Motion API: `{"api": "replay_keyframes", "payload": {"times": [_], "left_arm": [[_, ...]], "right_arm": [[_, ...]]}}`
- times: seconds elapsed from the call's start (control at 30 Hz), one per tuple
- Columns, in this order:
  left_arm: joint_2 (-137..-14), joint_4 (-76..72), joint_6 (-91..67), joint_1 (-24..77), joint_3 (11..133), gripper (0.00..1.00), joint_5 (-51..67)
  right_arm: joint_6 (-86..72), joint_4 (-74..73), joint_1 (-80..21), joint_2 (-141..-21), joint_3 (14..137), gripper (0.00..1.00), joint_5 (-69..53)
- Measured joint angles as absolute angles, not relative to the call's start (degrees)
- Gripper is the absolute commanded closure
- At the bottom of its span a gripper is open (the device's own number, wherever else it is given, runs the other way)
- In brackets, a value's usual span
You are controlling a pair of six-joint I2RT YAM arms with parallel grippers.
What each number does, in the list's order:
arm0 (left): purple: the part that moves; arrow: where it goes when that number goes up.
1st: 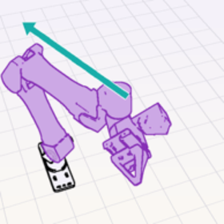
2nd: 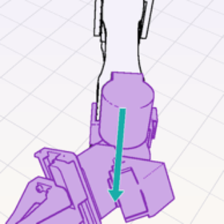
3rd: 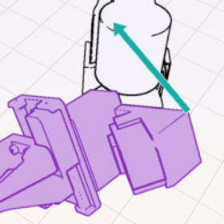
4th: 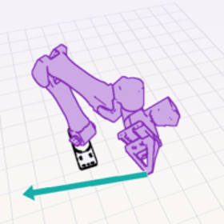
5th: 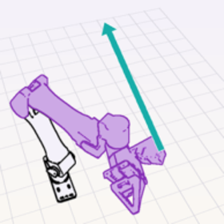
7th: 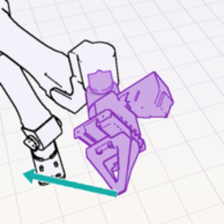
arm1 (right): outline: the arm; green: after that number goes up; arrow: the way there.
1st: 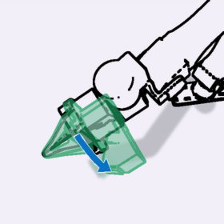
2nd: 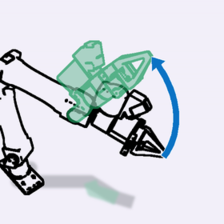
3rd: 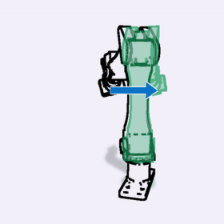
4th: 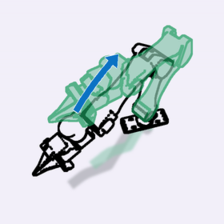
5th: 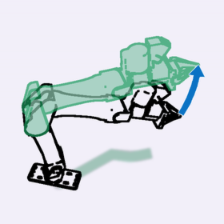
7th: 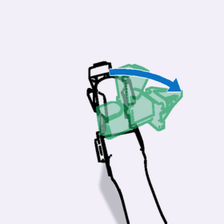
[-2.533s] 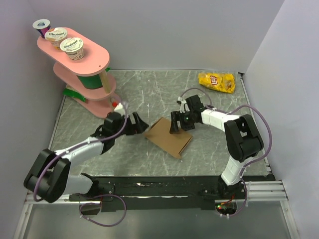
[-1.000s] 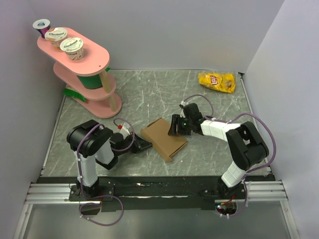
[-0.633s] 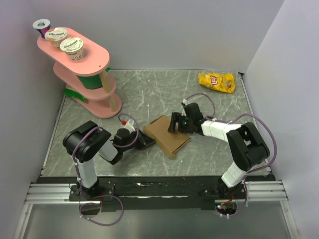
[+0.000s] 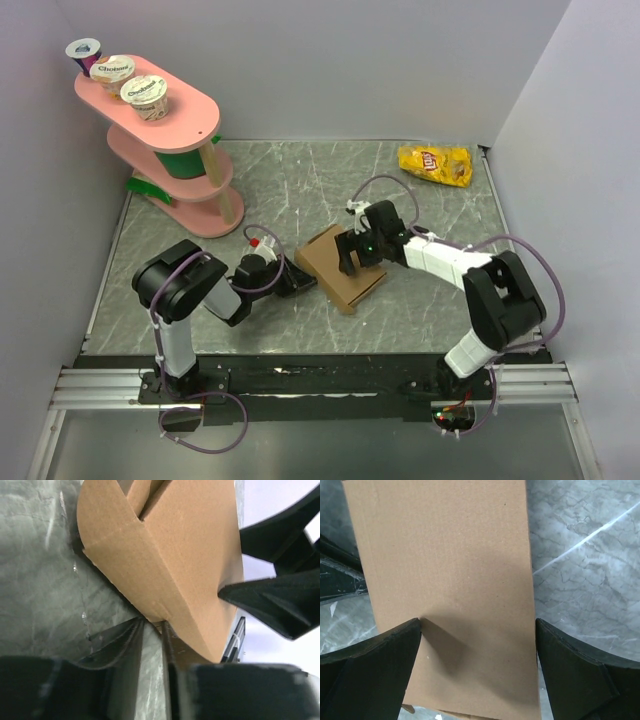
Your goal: Fold the paper box
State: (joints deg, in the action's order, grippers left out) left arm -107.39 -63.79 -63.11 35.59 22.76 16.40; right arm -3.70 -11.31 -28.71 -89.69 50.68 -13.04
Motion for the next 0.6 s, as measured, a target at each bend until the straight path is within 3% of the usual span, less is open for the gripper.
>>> {"api": "replay_keyframes", "payload": {"times": [0.1,0.33,0.6], "left_arm": [[-107.48,-63.83,-62.35,35.53,22.79,0.48,16.19],[-107.18,-63.79,-61.17,35.66,24.05,0.45,15.68],[-101.97,-65.82,-60.03,35.42,18.72,0.20,12.62]], "right_arm": [[-3.16,-13.30,-28.12,-93.17,54.08,0.05,-13.78],[-5.93,-14.63,-26.26,-99.90,57.98,0.30,-19.53],[-8.78,-13.34,-23.29,-103.02,59.27,0.35,-29.26]]}}
